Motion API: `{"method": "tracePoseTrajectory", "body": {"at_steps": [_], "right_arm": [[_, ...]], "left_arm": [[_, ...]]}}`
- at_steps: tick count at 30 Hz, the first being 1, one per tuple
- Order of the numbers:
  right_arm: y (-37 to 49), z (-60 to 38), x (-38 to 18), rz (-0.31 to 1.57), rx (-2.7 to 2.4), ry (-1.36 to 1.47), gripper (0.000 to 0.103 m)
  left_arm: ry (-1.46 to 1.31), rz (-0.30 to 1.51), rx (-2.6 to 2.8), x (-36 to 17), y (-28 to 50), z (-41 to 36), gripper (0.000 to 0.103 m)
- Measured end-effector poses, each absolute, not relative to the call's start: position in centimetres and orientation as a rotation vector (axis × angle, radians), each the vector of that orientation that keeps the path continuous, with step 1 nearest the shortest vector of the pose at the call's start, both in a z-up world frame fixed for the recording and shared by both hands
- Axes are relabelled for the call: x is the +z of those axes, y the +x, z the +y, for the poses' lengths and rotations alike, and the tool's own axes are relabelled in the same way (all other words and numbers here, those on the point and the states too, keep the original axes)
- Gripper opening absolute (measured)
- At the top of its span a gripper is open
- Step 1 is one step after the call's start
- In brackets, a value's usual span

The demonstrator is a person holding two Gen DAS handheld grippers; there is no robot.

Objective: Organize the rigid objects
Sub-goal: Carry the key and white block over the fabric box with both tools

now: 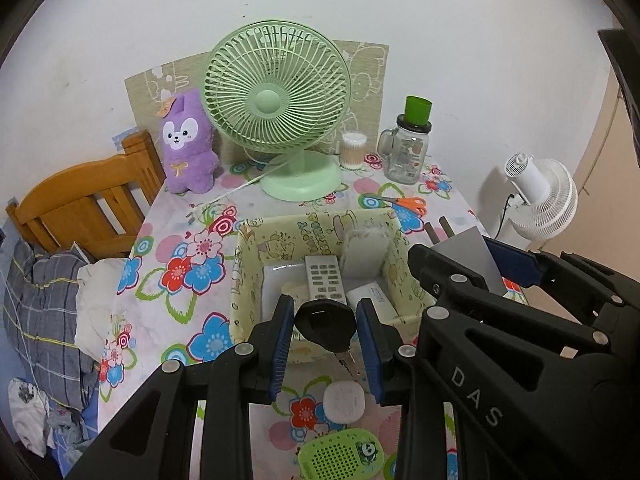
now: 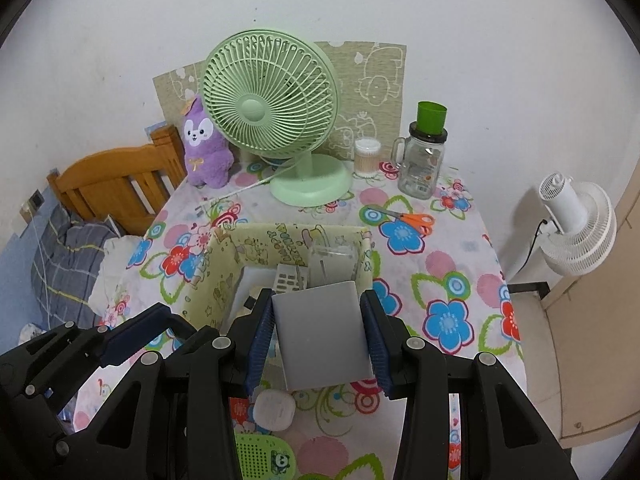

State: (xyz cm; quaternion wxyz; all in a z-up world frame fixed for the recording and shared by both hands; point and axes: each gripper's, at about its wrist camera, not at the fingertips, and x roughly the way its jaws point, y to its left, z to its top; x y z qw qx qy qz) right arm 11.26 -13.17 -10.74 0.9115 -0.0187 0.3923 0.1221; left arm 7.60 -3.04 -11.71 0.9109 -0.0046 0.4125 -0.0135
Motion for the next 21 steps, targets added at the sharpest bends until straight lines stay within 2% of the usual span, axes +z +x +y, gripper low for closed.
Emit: {"method": "tracePoseTrajectory", "body": {"at_steps": [21], "right_arm": [[17.6,-12.1,-12.3,0.846,0.275,-0.036,0.047]], "left_arm": [[-0.023,0.877,0.008,-13.1,13.3,-2.2,0.032]]}}
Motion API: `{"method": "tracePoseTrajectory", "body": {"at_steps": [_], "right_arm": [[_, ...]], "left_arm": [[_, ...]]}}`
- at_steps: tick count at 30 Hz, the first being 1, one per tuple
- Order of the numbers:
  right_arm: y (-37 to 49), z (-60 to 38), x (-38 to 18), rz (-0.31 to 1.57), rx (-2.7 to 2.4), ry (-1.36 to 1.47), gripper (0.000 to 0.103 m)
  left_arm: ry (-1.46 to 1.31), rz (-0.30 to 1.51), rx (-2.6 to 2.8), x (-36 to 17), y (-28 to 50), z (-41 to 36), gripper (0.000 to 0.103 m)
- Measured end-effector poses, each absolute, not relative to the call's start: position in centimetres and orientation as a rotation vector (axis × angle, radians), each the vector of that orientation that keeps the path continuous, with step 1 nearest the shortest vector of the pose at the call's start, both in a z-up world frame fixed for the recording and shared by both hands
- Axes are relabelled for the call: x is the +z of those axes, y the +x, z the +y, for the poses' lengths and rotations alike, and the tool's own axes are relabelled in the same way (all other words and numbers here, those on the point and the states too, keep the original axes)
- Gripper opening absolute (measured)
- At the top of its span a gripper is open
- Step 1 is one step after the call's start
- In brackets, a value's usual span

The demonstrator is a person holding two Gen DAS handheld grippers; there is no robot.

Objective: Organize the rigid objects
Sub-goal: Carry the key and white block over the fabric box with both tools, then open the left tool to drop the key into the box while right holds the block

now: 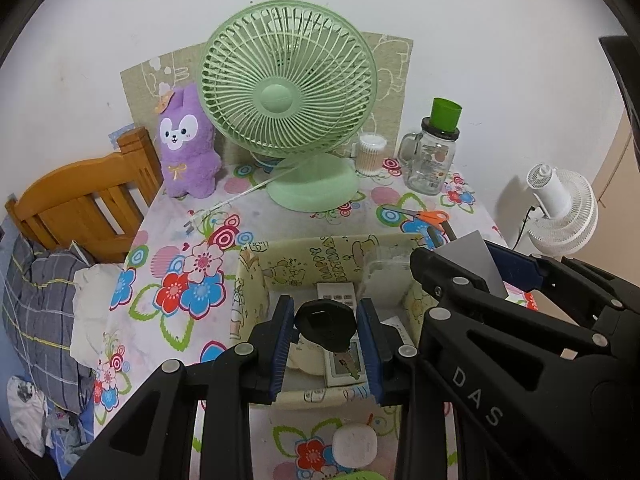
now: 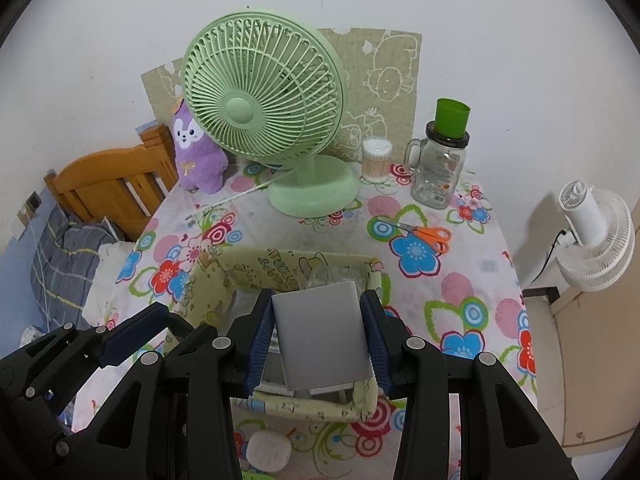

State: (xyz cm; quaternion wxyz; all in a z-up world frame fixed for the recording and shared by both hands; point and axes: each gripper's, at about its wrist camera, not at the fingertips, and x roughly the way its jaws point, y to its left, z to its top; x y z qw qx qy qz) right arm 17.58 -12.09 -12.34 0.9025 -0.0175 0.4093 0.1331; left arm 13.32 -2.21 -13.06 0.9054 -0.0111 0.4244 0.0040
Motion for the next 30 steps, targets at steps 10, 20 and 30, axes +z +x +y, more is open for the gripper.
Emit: {"method": "tracePoseTrajectory", "body": {"at_steps": [10,20,30], "right_arm": [[20.4,-11.2,-14.6,0.896,0.291,-0.032,0.047],[21.7,-9.7,-16.9,0.938,0.321,-0.061,0.047],[22.7,-9.6,-19.0,0.992,0.314,-0.064,0.047]], "left_arm": [[-0.007,0.930,0.025,-15.1,16.0,-1.4,0.032],[-0.013,0.986,0.060,-17.3,16.9,-0.5,0.038],[0.001,1.033,0.060,-19.0,17.6,-0.6,0.063]]}}
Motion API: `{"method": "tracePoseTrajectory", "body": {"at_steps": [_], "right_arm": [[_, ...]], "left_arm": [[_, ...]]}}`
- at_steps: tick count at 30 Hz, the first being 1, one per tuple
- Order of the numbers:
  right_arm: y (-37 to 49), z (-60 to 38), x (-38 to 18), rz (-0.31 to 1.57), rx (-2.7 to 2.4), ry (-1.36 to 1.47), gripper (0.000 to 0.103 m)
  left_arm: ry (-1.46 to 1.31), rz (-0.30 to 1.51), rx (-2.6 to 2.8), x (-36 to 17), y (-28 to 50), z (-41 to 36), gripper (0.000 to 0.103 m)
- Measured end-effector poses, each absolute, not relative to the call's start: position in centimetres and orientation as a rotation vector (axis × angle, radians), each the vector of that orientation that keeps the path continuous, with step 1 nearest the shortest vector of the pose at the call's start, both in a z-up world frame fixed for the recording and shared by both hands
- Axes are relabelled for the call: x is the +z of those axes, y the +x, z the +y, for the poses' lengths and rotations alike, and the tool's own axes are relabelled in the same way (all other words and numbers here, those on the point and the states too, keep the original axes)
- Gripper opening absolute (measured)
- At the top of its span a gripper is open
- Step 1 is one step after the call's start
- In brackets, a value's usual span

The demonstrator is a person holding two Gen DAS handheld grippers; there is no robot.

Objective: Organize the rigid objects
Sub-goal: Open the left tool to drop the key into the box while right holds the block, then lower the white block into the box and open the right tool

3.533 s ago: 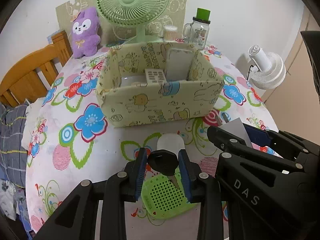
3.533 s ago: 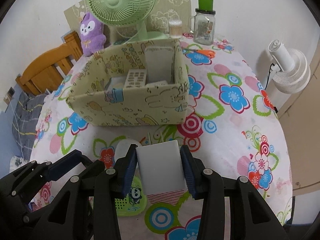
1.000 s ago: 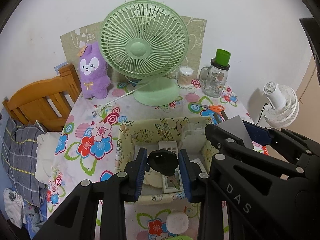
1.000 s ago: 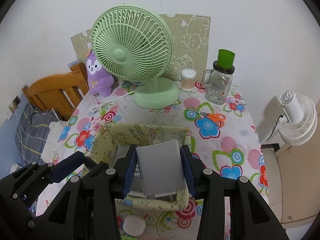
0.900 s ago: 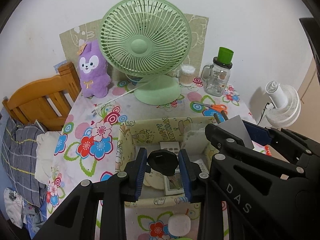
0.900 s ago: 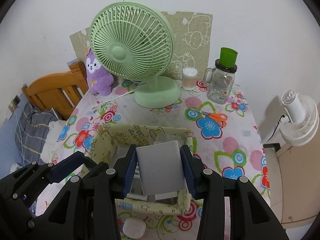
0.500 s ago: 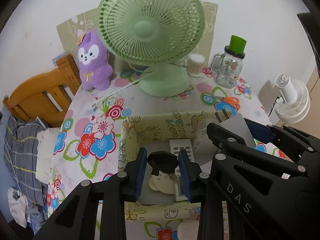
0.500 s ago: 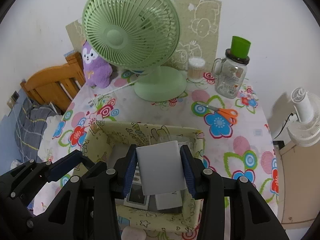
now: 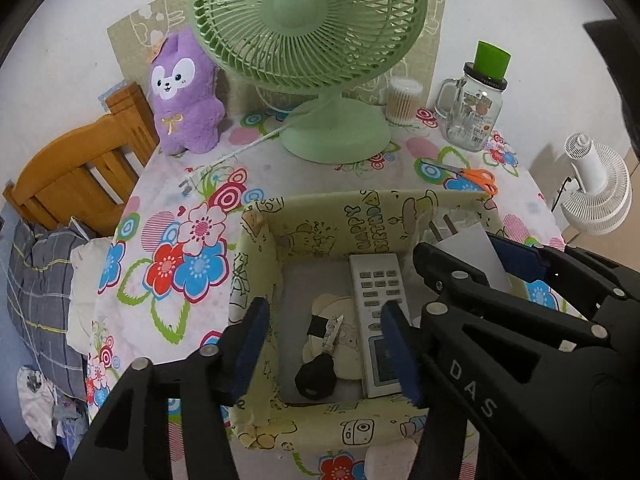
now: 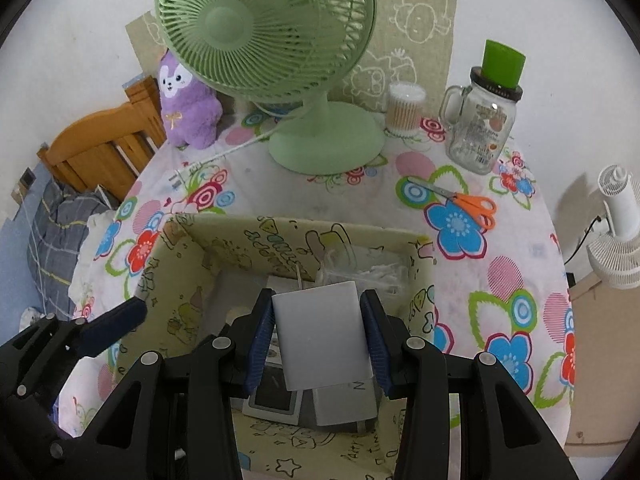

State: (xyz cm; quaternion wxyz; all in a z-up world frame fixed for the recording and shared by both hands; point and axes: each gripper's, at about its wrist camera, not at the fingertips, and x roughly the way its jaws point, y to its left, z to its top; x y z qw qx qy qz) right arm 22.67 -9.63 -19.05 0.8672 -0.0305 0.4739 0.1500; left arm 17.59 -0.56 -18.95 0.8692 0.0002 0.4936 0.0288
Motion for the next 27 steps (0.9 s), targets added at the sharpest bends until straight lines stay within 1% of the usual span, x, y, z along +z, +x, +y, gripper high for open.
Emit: {"method": "tracePoseTrajectory", "body": {"at_steps": [3,6,9,17,18,20,26,27], "right_arm": [[22.9,-9.5,-19.4,1.000,0.320,-0.063,0.047],[22.9,-9.1,-19.7,1.009,0.328,-0.065,0.047],[22.8,-8.9,-20.0,1.015,0.324,-0.068,0.047],[22.4,-9.0,-20.3,1.005,0.308,-0.080,0.048],[22.4,-9.1,-20.3,1.006,0.303,-0.083,0.050],[22.2,-9.2,-20.2,1.003,0.295,-0.079,0.065],[21.3,-9.8,-19.5,0.986,0.266,-0.074,0.081],[21.2,-9.9,-19.4,0.986,0.266,-0.071,0.083]], "left_arm": [[0.008,1.033,0.063,-19.1,17.6,-0.6,0.068],[0.002,1.042,0.073,-19.4,17.6,-0.3,0.070],[0.006,1.049,0.081,-19.7,17.6,-0.1,0.074],[0.023,1.060,0.069,-20.1,17.5,-0.3,0.077],[0.023,1.060,0.068,-20.1,17.4,-0.4,0.077],[0.022,1.061,0.066,-20.1,17.3,-0.4,0.078],[0.014,1.055,0.051,-19.6,16.6,-0.6,0.083],[0.014,1.055,0.050,-19.5,16.4,-0.6,0.083]]}}
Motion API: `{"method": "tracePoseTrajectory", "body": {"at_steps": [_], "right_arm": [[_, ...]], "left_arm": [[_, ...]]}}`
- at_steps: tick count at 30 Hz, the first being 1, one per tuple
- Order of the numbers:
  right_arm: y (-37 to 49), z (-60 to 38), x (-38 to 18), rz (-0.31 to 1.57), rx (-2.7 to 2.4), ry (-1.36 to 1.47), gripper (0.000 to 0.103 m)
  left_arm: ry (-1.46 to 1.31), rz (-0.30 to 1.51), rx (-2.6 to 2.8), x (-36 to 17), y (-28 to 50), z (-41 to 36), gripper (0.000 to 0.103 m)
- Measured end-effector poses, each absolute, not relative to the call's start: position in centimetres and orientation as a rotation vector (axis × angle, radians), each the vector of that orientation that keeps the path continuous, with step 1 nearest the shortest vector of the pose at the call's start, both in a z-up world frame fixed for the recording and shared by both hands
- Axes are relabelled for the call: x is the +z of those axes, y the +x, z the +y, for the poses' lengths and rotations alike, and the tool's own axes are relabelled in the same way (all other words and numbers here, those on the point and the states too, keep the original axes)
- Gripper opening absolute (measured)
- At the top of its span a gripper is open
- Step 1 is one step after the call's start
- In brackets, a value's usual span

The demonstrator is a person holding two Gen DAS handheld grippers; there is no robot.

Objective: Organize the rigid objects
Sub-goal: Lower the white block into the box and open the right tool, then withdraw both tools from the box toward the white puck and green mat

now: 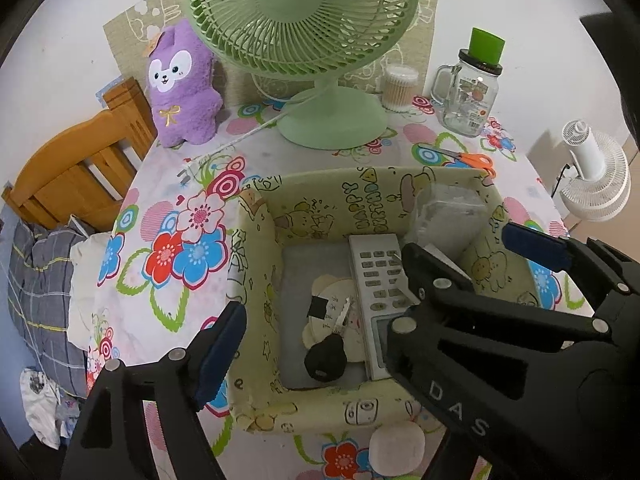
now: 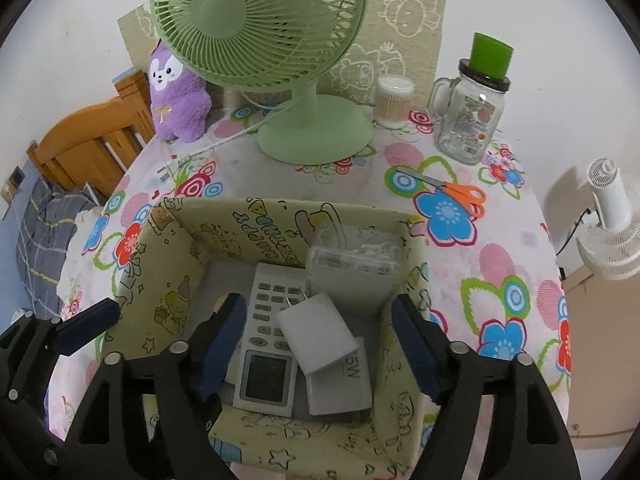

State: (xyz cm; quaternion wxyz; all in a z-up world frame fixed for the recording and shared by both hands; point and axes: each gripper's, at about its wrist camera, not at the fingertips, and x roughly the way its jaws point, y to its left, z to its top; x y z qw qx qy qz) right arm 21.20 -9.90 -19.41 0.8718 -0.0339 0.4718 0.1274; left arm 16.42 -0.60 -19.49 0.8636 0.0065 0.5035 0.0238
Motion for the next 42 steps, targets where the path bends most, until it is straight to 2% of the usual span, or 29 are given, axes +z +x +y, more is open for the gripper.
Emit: {"method": "tracePoseTrajectory", "body": {"at_steps": [14,29,42], "right_arm": [[17.7,-11.5,-17.5,0.959,0.225,-0.022,0.093],[13.8,-12.1,-15.0,0.902,0.210,-0.018,0.099],[10.1,-12.5,-13.7,0.875,0.175,-0.015,0.100]], "left_arm": [[0.033,1.018,-0.013,-17.6,13.7,-1.6,0.087],[0.043,0.968,-0.028,-15.3,10.1,-1.8,0.091],[0.038,0.943,-0.052,-14.3,7.0,-1.9,0.095]]}}
